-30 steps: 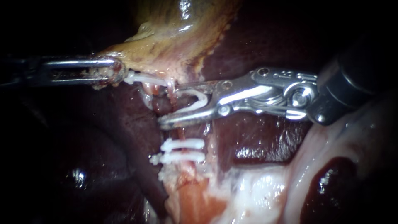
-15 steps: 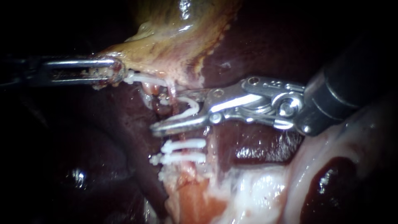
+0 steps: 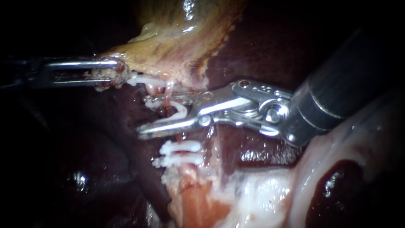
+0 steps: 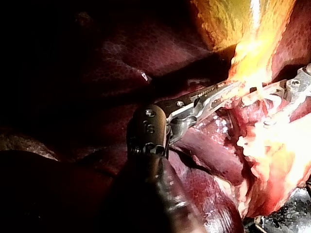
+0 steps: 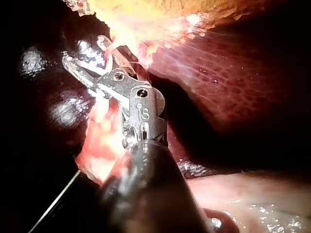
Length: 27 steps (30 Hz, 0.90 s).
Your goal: Clipping third clip right tube
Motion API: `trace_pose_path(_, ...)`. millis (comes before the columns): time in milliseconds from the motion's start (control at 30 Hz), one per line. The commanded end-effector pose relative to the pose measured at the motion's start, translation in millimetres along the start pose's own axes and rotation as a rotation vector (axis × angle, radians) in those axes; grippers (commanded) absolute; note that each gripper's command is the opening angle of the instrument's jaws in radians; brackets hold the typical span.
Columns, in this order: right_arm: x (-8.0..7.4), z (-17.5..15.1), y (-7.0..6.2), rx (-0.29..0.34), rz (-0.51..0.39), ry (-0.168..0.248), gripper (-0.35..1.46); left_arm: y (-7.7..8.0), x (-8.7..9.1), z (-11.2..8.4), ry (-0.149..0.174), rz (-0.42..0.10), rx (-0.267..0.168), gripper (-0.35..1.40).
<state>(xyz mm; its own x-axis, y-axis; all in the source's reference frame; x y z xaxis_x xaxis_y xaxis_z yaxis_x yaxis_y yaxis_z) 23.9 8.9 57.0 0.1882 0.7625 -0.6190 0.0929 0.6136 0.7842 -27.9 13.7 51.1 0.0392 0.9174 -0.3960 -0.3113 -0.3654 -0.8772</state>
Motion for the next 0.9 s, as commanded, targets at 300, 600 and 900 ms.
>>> trace_pose_path(300,3.6,-0.8,-2.9,0.103,0.065,0.051,0.49,-0.3,0.0,-0.1,-0.001,0.0,-0.001,-0.35)
trace_pose_path(600,4.7,-1.5,-3.7,0.164,0.078,0.043,0.37,-0.3,0.0,-0.1,-0.001,0.0,-0.001,-0.35)
trace_pose_path(900,4.5,-2.4,-3.1,0.145,0.133,0.045,-0.09,-0.3,0.0,0.0,-0.001,0.0,-0.001,-0.35)
